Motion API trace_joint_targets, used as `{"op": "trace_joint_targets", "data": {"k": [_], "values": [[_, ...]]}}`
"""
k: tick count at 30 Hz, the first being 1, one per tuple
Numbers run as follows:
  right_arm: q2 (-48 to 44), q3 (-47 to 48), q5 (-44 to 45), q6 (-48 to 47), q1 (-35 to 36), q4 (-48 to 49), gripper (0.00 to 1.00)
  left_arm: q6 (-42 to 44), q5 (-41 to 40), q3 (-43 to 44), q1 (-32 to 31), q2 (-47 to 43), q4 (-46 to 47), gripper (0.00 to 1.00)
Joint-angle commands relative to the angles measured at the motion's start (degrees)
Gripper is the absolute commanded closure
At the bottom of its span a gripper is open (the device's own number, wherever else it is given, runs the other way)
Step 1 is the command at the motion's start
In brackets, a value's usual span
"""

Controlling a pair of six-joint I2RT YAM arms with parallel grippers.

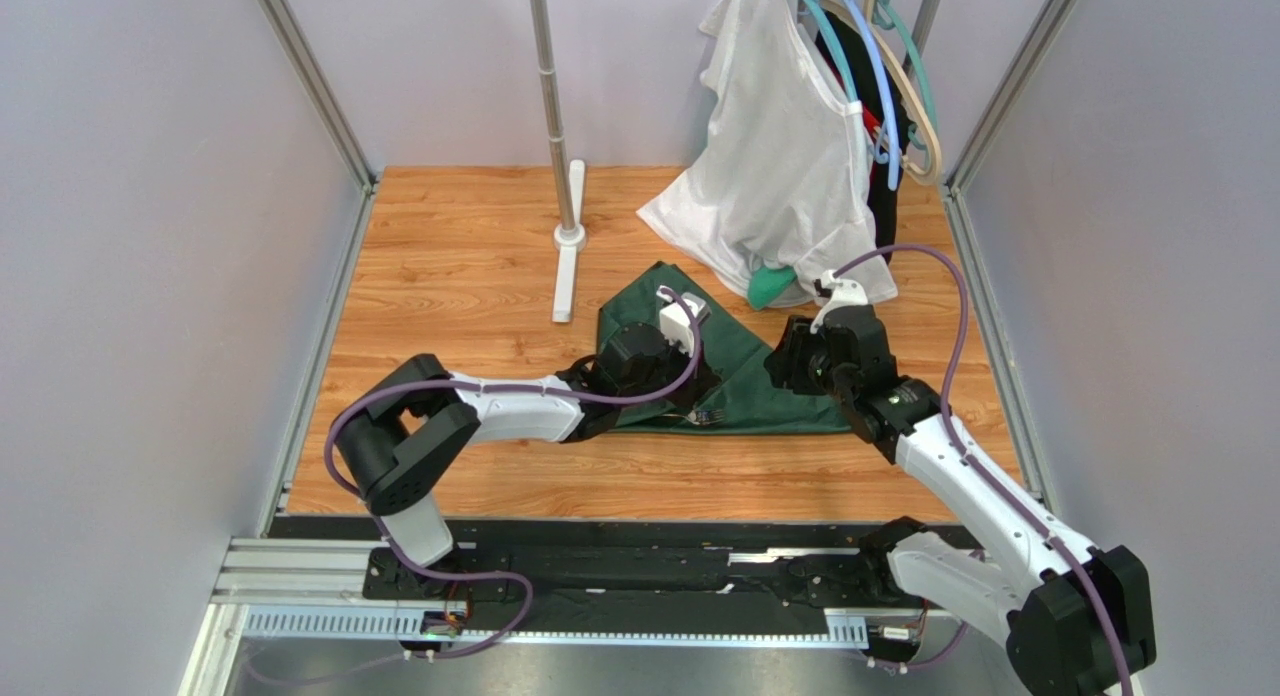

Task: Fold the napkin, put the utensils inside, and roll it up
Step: Fold the napkin

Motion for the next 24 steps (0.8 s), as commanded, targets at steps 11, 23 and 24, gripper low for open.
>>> {"op": "trace_joint_targets", "data": {"k": [11, 23, 24], "values": [[-0.7, -0.1, -0.4, 0.5, -0.9, 0.3, 0.58, 7.8, 8.5, 3.3, -2.3, 3.3, 3.0, 1.00], [-0.8, -0.1, -0.7, 0.7, -1.0, 0.3, 0.58, 11.2, 6.1, 6.7, -3.2, 6.4, -3.9, 1.00], [-0.7, -0.1, -0.8, 0.7, -1.1, 0.3, 0.58, 11.2, 5.9, 6.7, -3.3, 6.5, -3.9, 1.00]]}}
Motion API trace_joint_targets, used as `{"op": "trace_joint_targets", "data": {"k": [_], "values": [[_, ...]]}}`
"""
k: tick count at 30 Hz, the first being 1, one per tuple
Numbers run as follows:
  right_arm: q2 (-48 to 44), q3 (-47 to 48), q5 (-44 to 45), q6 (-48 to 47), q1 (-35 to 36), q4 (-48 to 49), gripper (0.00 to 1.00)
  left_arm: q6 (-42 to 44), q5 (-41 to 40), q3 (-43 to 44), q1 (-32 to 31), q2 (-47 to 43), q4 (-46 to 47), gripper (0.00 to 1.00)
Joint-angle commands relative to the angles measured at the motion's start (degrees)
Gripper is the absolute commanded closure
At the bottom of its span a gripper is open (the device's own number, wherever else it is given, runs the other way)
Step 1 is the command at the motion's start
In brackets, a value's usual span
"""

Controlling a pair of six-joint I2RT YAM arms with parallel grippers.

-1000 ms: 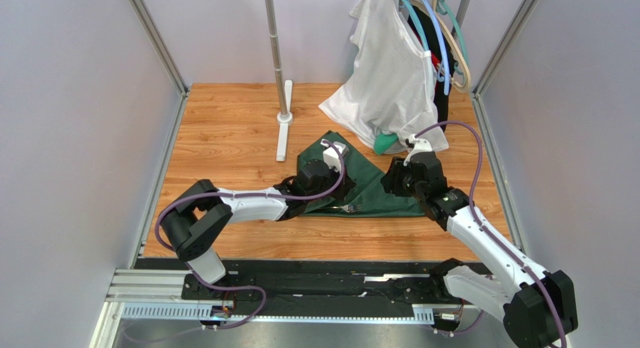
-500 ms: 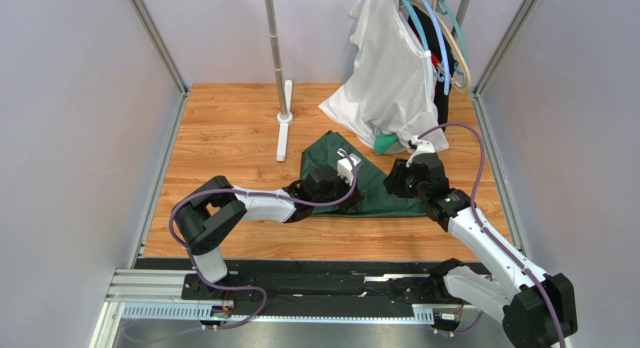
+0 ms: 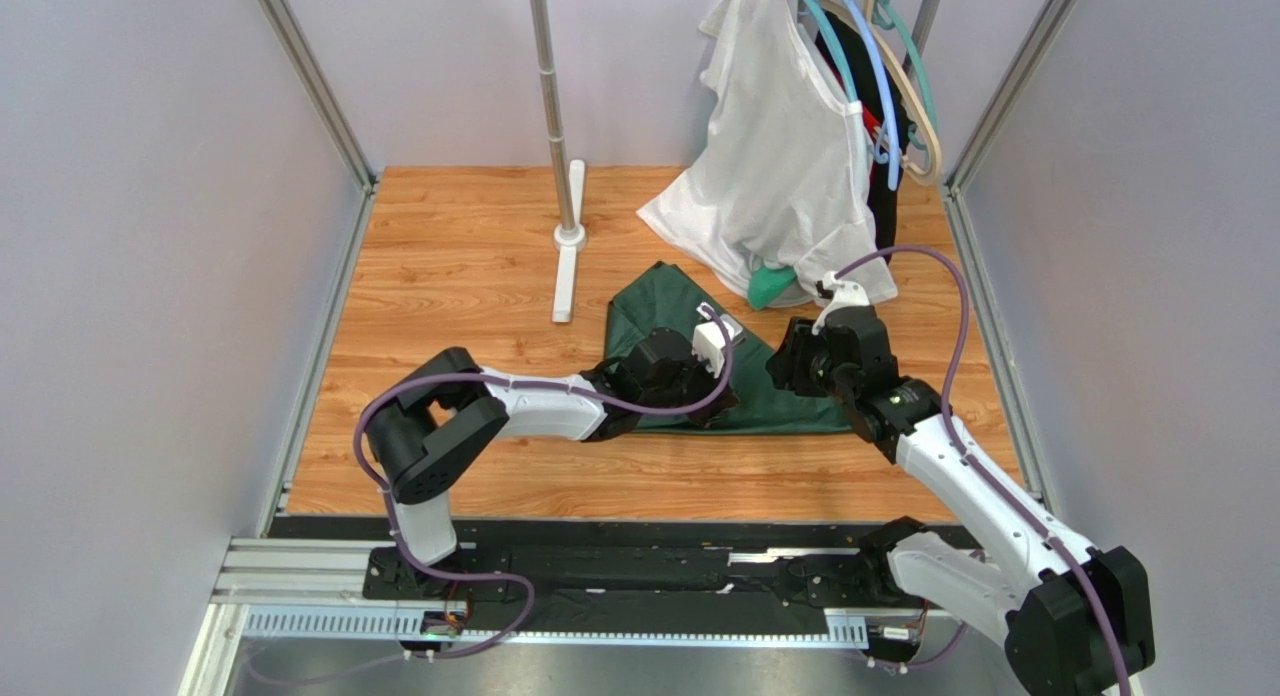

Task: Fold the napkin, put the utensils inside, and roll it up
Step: Fold the napkin

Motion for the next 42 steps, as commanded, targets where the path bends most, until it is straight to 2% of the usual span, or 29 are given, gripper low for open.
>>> {"op": "trace_joint_targets", "data": {"k": [1, 21, 23, 25, 28, 29, 32, 38, 42], "values": [[-0.7, 0.2, -0.3, 0.6, -0.3, 1.0, 0.58, 2.4, -1.2, 1.9, -0.7, 1.4, -1.5, 1.00], [-0.2, 0.1, -0.5, 0.9, -0.5, 0.9, 0.57, 0.8, -2.5, 2.0, -2.6, 1.9, -3.7, 1.00], [-0.2, 0.1, -0.6, 0.8, -0.5, 0.9, 0.57, 0.3, -2.6, 2.3, -2.6, 1.6, -4.3, 0.93], [-0.4, 0.1, -0.6, 0.7, -0.5, 0.9, 0.57, 0.2, -3.2, 2.4, -2.7, 1.0, -4.6, 0.81], [-0.6, 0.2, -0.7, 0.7, -0.6, 0.6, 0.57, 0.9, -3.9, 3.0, -2.8, 0.4, -5.4, 0.72], [-0.9, 0.4, -0.7, 0.8, -0.6, 0.4, 0.57, 1.0, -4.0, 3.1, -2.8, 0.2, -5.4, 0.63], [-1.3, 0.8, -0.6, 0.4, -0.7, -0.4, 0.57, 0.8, -4.0, 3.3, -3.0, -0.3, -5.5, 0.50], [-1.9, 1.3, -0.3, 0.1, -1.3, -1.6, 0.57, 0.0, -4.6, 4.1, -3.4, -0.7, -5.6, 0.33], [-2.9, 1.3, -0.2, 0.9, -2.7, -2.0, 0.57, -0.5, -4.0, 4.3, -3.5, -2.1, -5.5, 0.28]]}}
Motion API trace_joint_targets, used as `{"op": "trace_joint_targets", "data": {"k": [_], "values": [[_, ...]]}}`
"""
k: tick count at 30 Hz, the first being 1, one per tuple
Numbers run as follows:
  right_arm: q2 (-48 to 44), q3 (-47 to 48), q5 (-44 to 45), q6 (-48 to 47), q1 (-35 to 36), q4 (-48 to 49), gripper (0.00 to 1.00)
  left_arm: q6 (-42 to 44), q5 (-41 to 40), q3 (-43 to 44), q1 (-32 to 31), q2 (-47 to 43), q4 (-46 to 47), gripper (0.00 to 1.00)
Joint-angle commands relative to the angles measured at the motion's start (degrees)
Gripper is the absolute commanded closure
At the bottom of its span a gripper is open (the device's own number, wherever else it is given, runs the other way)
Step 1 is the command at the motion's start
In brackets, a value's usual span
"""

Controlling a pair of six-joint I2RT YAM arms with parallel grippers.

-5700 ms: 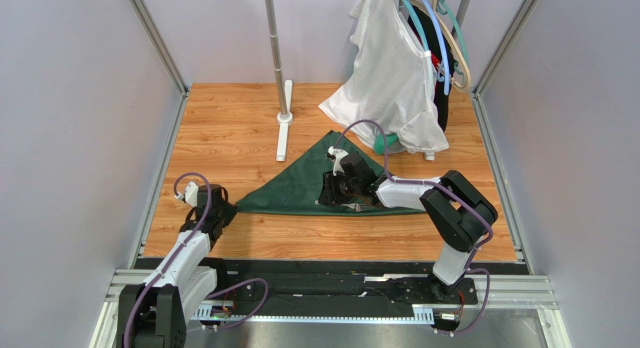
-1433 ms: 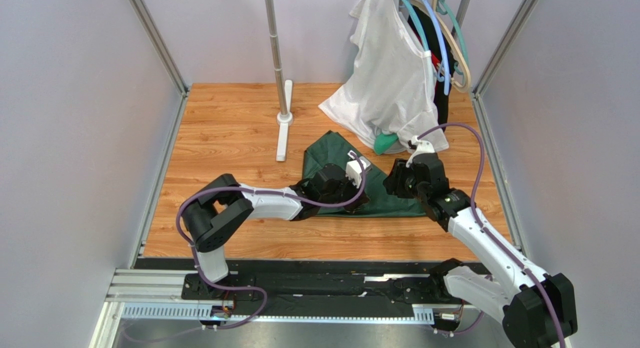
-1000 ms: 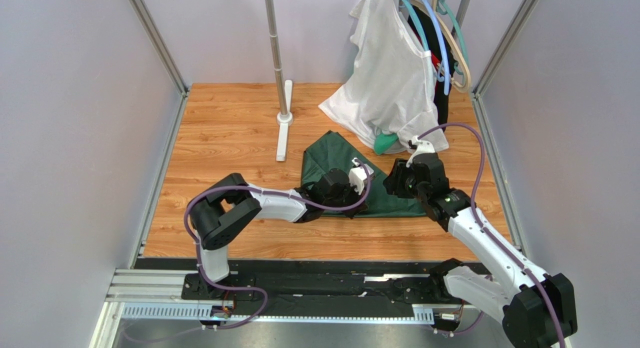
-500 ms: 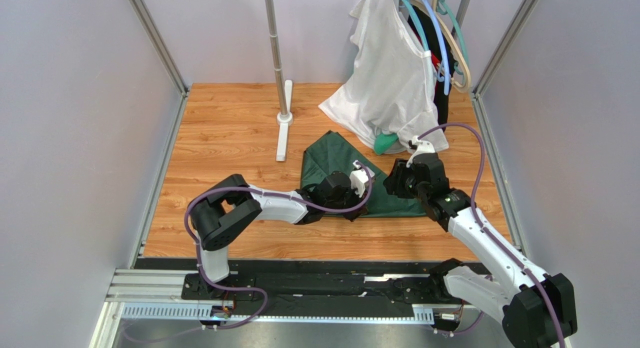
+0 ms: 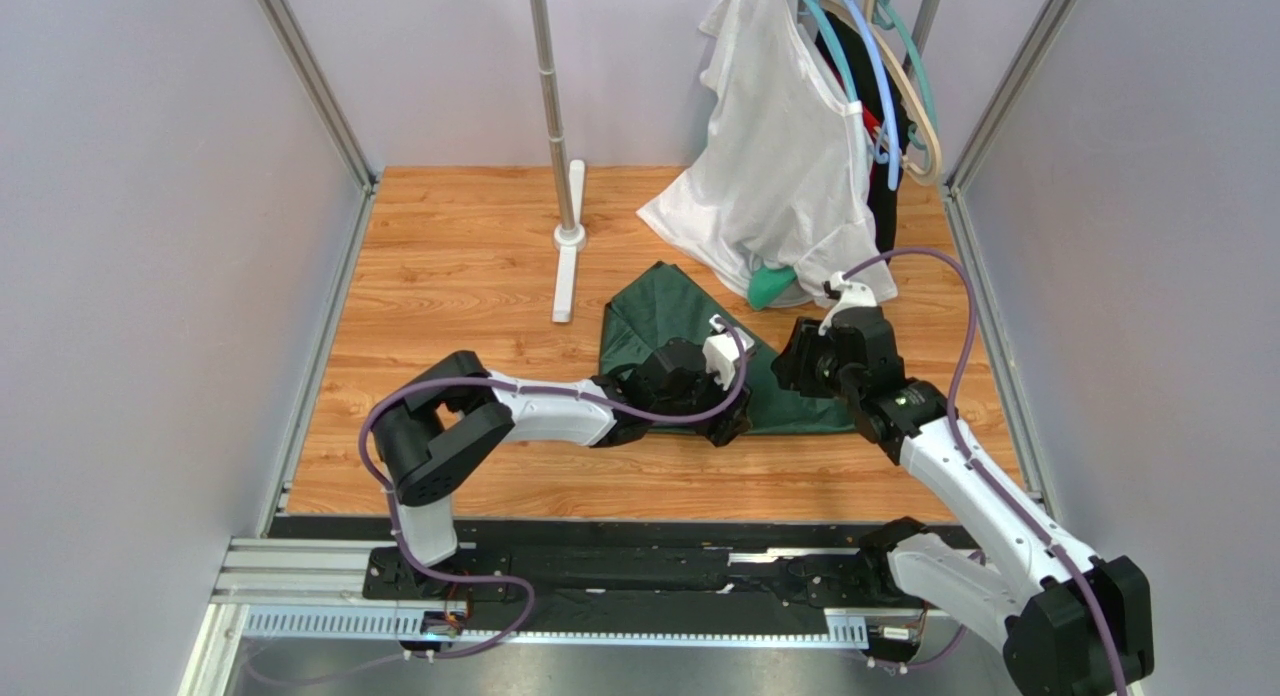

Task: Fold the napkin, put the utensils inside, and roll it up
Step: Fold the napkin

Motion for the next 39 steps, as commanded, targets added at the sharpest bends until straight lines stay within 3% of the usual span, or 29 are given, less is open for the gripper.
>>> {"op": "trace_joint_targets", "data": {"k": [1, 12, 21, 25, 28, 39], "values": [[-2.0, 1.3, 0.0, 0.8, -2.5, -0.8, 0.56, -0.8, 0.4, 2.1, -0.6, -4.0, 0.8, 0.27], [-2.1, -0.4, -3.3, 5.2, -16.9, -7.6, 0.57, -0.9, -5.0, -0.7, 0.3, -12.1, -4.0, 0.18], [-4.7, -7.7, -14.2, 9.9, -41.3, -8.5, 0.58, -2.8, -5.2, -3.5, 5.6, -18.2, -8.4, 0.18], [-2.6, -8.0, -14.6, 10.9, -42.7, -10.1, 0.59, -6.9, -10.6, -4.5, 8.9, -25.2, -15.3, 0.18], [-1.3, -8.2, -13.2, 11.3, -42.7, -11.9, 0.59, -11.8, -7.2, -4.6, 13.2, -30.3, -21.4, 0.18], [3.4, -11.1, -13.6, 15.4, -42.8, -7.8, 0.59, -12.8, -2.0, -6.2, 17.5, -35.3, -23.1, 0.17]]}}
